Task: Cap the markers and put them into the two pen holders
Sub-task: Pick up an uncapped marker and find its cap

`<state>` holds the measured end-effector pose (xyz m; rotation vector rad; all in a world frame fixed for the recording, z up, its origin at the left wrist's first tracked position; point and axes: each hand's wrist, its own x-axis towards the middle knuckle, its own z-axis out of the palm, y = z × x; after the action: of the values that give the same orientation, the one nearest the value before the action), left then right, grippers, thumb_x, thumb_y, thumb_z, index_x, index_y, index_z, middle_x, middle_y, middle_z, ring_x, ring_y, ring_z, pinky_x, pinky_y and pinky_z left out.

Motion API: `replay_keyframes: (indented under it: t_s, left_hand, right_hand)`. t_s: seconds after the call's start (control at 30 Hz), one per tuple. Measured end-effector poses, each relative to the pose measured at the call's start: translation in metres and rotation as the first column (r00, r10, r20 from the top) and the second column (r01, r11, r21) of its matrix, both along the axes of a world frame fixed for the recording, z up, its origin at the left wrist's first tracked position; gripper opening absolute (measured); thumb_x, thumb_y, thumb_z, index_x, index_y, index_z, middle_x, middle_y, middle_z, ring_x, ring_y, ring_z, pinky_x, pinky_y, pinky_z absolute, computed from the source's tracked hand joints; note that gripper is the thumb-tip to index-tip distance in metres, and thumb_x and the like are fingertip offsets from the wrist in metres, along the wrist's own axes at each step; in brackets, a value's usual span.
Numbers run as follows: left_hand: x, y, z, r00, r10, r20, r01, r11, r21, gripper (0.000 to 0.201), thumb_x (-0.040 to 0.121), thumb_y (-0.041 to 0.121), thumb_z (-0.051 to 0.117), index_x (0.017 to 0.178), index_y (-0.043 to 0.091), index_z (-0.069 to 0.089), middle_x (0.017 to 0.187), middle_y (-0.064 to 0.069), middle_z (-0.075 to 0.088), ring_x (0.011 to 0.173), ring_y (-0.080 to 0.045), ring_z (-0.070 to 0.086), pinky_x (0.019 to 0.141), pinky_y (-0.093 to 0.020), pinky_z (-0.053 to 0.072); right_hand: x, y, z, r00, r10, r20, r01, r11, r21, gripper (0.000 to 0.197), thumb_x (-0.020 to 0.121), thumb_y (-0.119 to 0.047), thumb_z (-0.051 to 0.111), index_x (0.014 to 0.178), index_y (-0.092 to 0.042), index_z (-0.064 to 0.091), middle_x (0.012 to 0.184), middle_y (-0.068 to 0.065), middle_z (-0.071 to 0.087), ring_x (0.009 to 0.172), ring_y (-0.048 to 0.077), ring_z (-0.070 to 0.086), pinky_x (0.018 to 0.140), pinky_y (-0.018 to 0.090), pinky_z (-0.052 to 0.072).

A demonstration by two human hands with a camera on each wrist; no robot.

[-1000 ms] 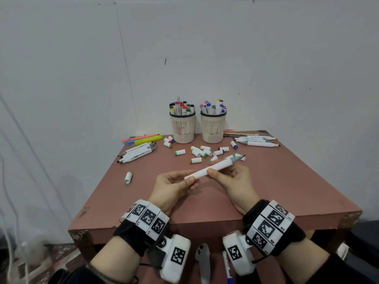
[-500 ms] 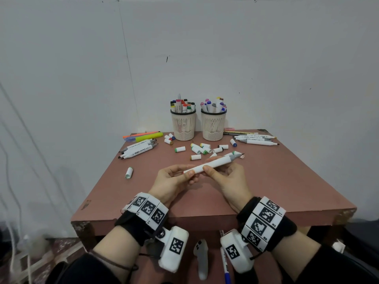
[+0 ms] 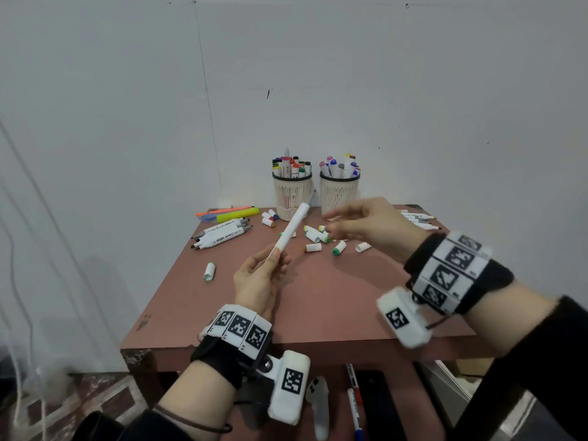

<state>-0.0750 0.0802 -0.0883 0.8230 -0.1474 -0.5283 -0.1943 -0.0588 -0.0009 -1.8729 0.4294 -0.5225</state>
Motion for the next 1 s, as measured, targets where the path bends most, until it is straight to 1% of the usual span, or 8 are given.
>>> replay_keyframes:
  t_s: [0.1,0.27,0.33,0.43,0.57,0.8,0.9,1.0]
  left_hand:
    - [0.002,-0.001,0.000,0.995,0.095,-0.039,-0.095,0.995,-0.006,0.004,0.088,-0.001,0.060,0.091,0.001,0.059,0.067,-0.008,0.067,0.055,-0.010,0.064,0.050,-0.016,0.051]
    - [0.007,0.000,-0.002,0.977,0.176,-0.119,-0.182,0.982,-0.041,0.006,0.089,-0.001,0.059,0.092,0.001,0.055,0.076,-0.011,0.063,0.056,-0.008,0.064,0.052,-0.014,0.051]
    - [0.007,0.000,-0.002,0.977,0.173,-0.123,-0.179,0.983,-0.035,0.005,0.089,-0.001,0.059,0.092,0.001,0.056,0.068,-0.009,0.065,0.051,-0.006,0.063,0.048,-0.015,0.049]
    - [0.009,-0.002,-0.002,0.972,0.196,-0.132,-0.201,0.979,-0.031,0.002,0.089,0.000,0.058,0.091,0.000,0.057,0.054,-0.001,0.066,0.047,-0.005,0.061,0.044,-0.014,0.048]
    - [0.015,-0.004,-0.005,0.957,0.243,-0.159,-0.253,0.966,-0.046,0.002,0.090,0.001,0.058,0.089,0.001,0.056,0.051,0.000,0.064,0.045,-0.005,0.060,0.044,-0.015,0.047]
    - [0.019,-0.009,-0.012,0.959,0.244,-0.145,-0.252,0.967,-0.044,0.008,0.089,0.004,0.059,0.094,-0.001,0.057,0.055,0.000,0.065,0.048,-0.006,0.060,0.049,-0.019,0.051]
    - [0.020,-0.010,-0.014,0.959,0.239,-0.153,-0.249,0.967,-0.047,0.016,0.088,0.005,0.060,0.101,-0.004,0.058,0.057,-0.001,0.065,0.049,-0.007,0.060,0.050,-0.020,0.052]
    - [0.021,-0.010,-0.013,0.959,0.229,-0.169,-0.242,0.968,-0.063,0.015,0.088,0.003,0.060,0.100,-0.004,0.058,0.056,-0.001,0.065,0.048,-0.006,0.061,0.047,-0.017,0.050]
  right_hand:
    - [0.029,-0.011,0.013,0.990,0.053,-0.133,-0.069,0.991,-0.117,0.018,0.082,-0.002,0.069,0.098,-0.011,0.069,0.088,0.007,0.069,0.076,0.011,0.067,0.068,0.015,0.053]
    - [0.096,-0.037,0.009,0.961,0.040,-0.274,-0.143,0.918,-0.369,0.018,0.082,-0.006,0.069,0.099,-0.014,0.069,0.092,0.003,0.069,0.092,0.019,0.066,0.084,0.023,0.054]
    - [0.122,-0.046,0.005,0.942,0.028,-0.335,-0.186,0.872,-0.453,0.022,0.082,-0.009,0.069,0.103,-0.016,0.070,0.102,0.004,0.070,0.098,0.017,0.065,0.089,0.027,0.052]
    - [0.154,-0.051,0.000,0.887,0.012,-0.462,-0.299,0.777,-0.553,0.030,0.084,-0.011,0.067,0.113,-0.017,0.066,0.108,-0.002,0.067,0.098,0.008,0.060,0.081,0.018,0.046]
    - [0.192,-0.050,0.001,0.819,-0.006,-0.574,-0.440,0.636,-0.634,0.041,0.085,-0.014,0.064,0.126,-0.021,0.060,0.120,-0.004,0.064,0.102,0.006,0.056,0.071,0.013,0.039]
    - [0.235,-0.049,-0.002,0.770,-0.074,-0.633,-0.528,0.483,-0.699,0.048,0.088,-0.012,0.062,0.135,-0.013,0.052,0.131,0.007,0.057,0.115,0.021,0.055,0.093,0.026,0.044]
    - [0.241,-0.051,-0.002,0.772,-0.107,-0.627,-0.529,0.440,-0.726,0.047,0.092,-0.012,0.057,0.137,-0.009,0.048,0.133,0.008,0.056,0.116,0.022,0.055,0.079,0.019,0.038]
    - [0.247,-0.053,-0.005,0.754,-0.138,-0.642,-0.545,0.415,-0.728,0.047,0.092,-0.012,0.055,0.138,-0.009,0.046,0.135,0.009,0.054,0.120,0.023,0.052,0.078,0.019,0.034]
